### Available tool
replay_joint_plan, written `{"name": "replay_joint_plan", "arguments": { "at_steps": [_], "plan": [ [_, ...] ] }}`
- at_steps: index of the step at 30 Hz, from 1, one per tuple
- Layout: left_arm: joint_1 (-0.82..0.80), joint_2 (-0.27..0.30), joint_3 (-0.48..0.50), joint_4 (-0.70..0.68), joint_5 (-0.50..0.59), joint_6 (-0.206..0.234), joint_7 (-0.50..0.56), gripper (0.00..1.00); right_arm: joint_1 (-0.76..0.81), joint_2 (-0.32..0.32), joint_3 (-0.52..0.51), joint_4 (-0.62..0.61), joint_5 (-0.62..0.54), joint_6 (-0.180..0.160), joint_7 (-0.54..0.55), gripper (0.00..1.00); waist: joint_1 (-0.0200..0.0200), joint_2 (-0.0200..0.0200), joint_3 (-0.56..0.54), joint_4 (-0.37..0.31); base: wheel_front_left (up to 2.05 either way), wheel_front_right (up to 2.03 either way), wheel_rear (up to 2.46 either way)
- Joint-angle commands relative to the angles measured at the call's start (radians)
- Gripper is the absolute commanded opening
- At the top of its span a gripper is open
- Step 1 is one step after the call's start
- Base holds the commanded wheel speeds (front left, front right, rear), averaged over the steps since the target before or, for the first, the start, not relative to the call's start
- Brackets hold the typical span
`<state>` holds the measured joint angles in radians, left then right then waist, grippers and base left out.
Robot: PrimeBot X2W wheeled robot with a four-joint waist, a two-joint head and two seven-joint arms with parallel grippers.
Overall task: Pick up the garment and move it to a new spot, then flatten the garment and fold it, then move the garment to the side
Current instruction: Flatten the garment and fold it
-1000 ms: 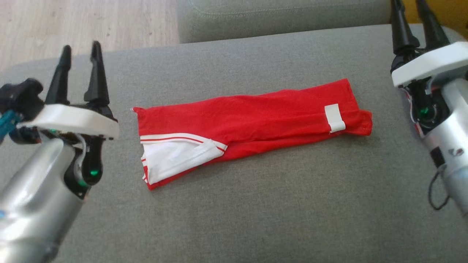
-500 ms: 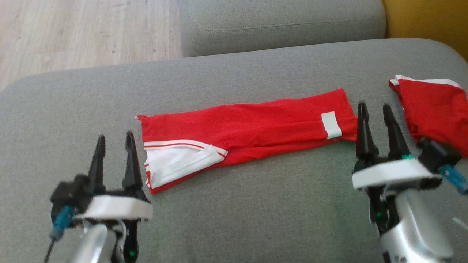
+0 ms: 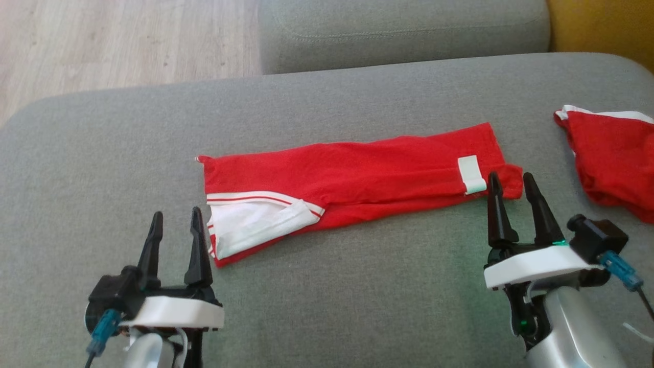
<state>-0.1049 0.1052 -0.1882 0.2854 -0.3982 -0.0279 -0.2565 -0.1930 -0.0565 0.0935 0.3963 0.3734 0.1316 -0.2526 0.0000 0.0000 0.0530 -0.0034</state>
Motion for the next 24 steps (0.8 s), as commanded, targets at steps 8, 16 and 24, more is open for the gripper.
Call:
{"name": "replay_joint_plan", "arguments": {
  "at_steps": [8, 16, 24],
  "plan": [
    [-0.087, -0.025, 0.063, -0.017, 0.05, -0.036, -0.005, 1.0, -0.133, 0.006, -0.073, 0.092, -0.009, -0.001, -0.002, 1.0, 0.0, 0.0, 0.057, 0.024, 0.0, 0.0, 0.0],
    [-0.133, -0.042, 0.055, 0.012, 0.074, -0.064, -0.005, 1.0, -0.316, 0.006, -0.26, 0.356, -0.076, -0.001, 0.081, 1.0, 0.0, 0.0, 0.124, 0.062, 0.0, 0.0, 0.0],
    [-0.164, -0.05, 0.05, 0.014, 0.085, -0.078, -0.005, 1.0, -0.448, 0.006, -0.42, 0.596, -0.233, -0.001, 0.118, 1.0, 0.0, 0.0, 0.169, 0.087, 0.0, 0.0, 0.0]
  ]
}}
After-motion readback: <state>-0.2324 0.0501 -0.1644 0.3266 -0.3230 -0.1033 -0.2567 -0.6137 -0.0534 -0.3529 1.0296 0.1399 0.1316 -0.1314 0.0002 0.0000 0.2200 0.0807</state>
